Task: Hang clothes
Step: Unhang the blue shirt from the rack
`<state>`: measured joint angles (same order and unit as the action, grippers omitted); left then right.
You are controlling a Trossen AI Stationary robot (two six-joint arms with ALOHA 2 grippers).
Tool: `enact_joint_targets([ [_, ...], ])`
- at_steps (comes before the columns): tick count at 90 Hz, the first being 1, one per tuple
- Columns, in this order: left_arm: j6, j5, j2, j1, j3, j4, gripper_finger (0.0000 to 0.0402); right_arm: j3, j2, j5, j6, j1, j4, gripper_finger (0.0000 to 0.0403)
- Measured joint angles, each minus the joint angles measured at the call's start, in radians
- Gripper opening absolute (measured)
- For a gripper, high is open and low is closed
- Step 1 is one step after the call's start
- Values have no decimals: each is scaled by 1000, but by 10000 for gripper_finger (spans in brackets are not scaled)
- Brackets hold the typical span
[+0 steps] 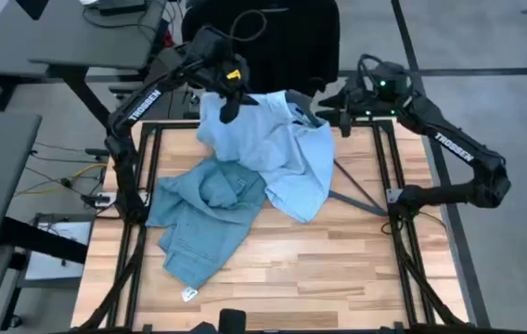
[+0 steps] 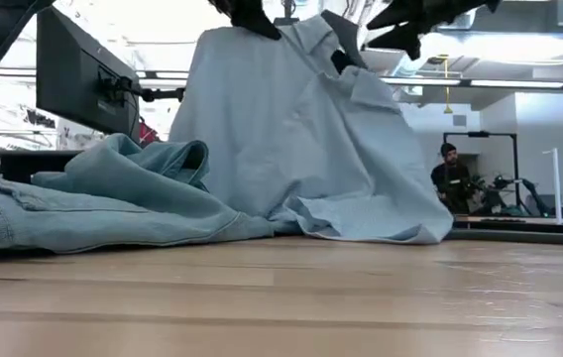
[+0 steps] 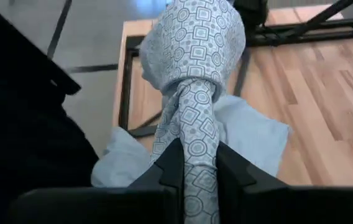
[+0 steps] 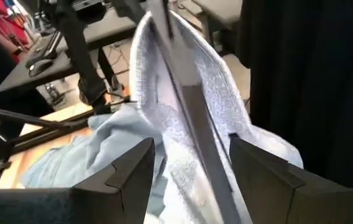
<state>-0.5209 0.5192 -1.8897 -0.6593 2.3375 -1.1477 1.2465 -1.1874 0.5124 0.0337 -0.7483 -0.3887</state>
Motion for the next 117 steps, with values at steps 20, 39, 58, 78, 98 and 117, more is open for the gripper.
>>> enact_joint_targets([
  [20,13,23,-1,3,0,15,29,0,-59,6,-14,52,128,196],
  [39,4,20,-1,3,0,20,29,0,-94,-22,3,100,241,173],
  [58,-6,-55,5,-1,0,28,58,41,-90,5,-25,50,251,29],
  [78,12,-104,25,-9,14,48,64,110,-87,16,-150,-8,-33,29],
  [98,-12,-308,105,-38,19,117,37,111,-88,-11,-256,-60,-267,29],
  [117,84,-196,130,-106,19,135,11,111,-91,-7,-266,-66,-224,29],
])
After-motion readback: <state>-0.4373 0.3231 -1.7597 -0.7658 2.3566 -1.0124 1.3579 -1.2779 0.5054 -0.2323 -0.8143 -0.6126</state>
